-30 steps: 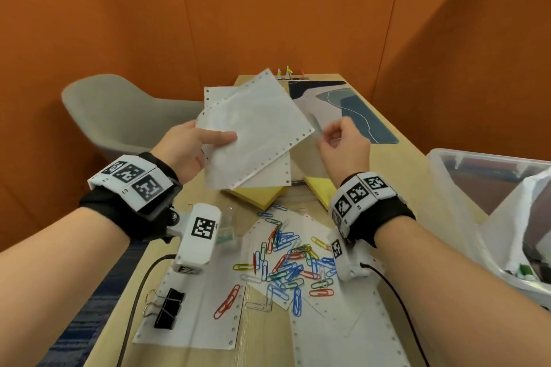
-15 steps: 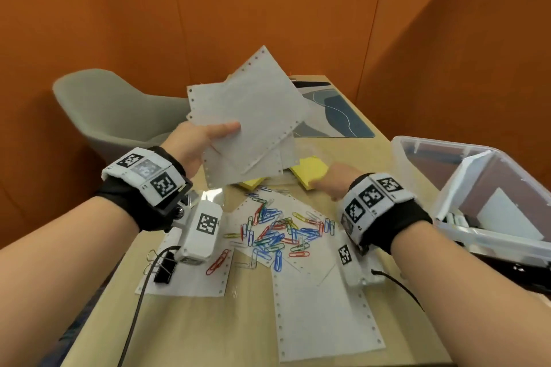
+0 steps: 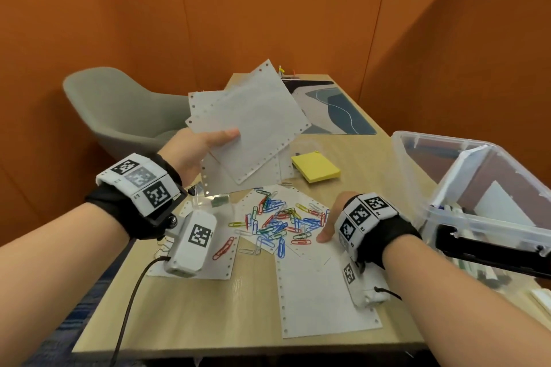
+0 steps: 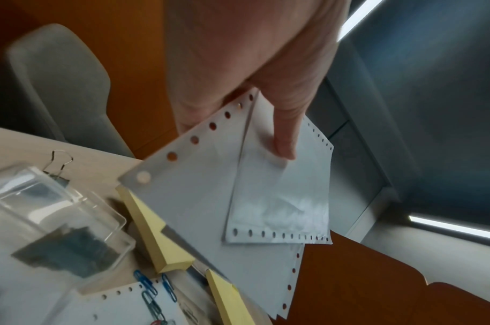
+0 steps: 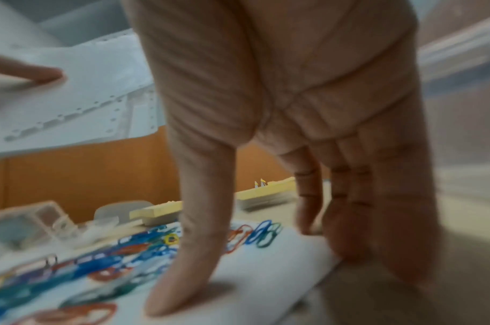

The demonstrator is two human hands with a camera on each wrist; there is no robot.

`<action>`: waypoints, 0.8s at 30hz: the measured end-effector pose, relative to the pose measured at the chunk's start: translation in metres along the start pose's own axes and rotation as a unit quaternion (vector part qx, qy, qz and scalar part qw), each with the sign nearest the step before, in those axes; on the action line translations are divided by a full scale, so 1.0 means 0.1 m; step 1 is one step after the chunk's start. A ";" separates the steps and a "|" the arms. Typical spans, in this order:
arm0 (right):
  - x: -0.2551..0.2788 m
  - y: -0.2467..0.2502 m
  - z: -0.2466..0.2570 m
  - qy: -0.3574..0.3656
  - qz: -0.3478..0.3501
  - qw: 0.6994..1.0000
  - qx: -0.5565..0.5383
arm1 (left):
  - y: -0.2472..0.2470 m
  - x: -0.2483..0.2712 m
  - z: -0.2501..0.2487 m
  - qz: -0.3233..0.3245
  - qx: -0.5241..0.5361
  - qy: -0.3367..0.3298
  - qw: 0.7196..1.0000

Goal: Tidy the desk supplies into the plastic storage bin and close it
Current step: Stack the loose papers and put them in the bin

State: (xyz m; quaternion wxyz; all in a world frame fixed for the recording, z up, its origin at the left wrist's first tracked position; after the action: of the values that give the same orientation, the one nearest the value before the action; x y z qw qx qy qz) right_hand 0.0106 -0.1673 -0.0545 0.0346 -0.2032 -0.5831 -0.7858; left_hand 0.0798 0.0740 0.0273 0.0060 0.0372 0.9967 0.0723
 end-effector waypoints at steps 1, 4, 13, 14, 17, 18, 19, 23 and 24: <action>0.05 0.01 0.02 0.012 -0.005 1.000 0.014 | -0.02 0.01 0.02 0.001 -0.001 0.003 1.000; 0.14 0.08 -0.01 0.031 -0.031 0.998 0.035 | -0.09 0.03 0.06 0.015 -0.008 0.014 1.000; 0.10 0.09 -0.16 0.006 -0.066 0.997 0.033 | -0.31 0.13 0.07 0.120 -0.042 0.024 0.992; 0.10 0.12 -0.16 0.003 -0.074 0.997 0.003 | -0.31 0.13 0.07 0.120 -0.043 0.019 0.992; 0.03 0.33 -0.18 -0.022 -0.127 0.982 -0.141 | -0.31 0.11 0.04 0.121 -0.039 0.005 0.992; 0.02 0.45 -0.18 -0.025 -0.152 0.974 -0.167 | -0.32 0.10 0.02 0.123 -0.036 -0.001 0.992; 0.02 0.59 -0.19 -0.028 -0.189 0.961 -0.202 | -0.32 0.10 0.00 0.128 -0.034 -0.005 0.991; 0.17 1.02 -0.17 -0.016 -0.300 0.909 -0.289 | -0.36 0.08 -0.07 0.141 -0.031 -0.023 0.989; 0.22 1.09 -0.13 -0.005 -0.315 0.905 -0.285 | -0.37 0.06 -0.07 0.143 -0.031 -0.027 0.989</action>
State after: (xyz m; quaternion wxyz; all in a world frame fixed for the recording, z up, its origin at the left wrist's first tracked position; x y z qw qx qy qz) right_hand 0.0181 -0.2101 0.0487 -0.2771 -0.0136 -0.3681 -0.8874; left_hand 0.0709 0.0370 0.0294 0.0241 0.1812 0.9778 0.1022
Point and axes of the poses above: each hand's wrist, its own x-axis away from the middle knuckle, its own y-axis out of the back of the hand, z = x × y, the point moved 10 cm from there along -x, towards the middle knuckle, and after that the axes turned 13 degrees about -x, right-handed, at the moved point
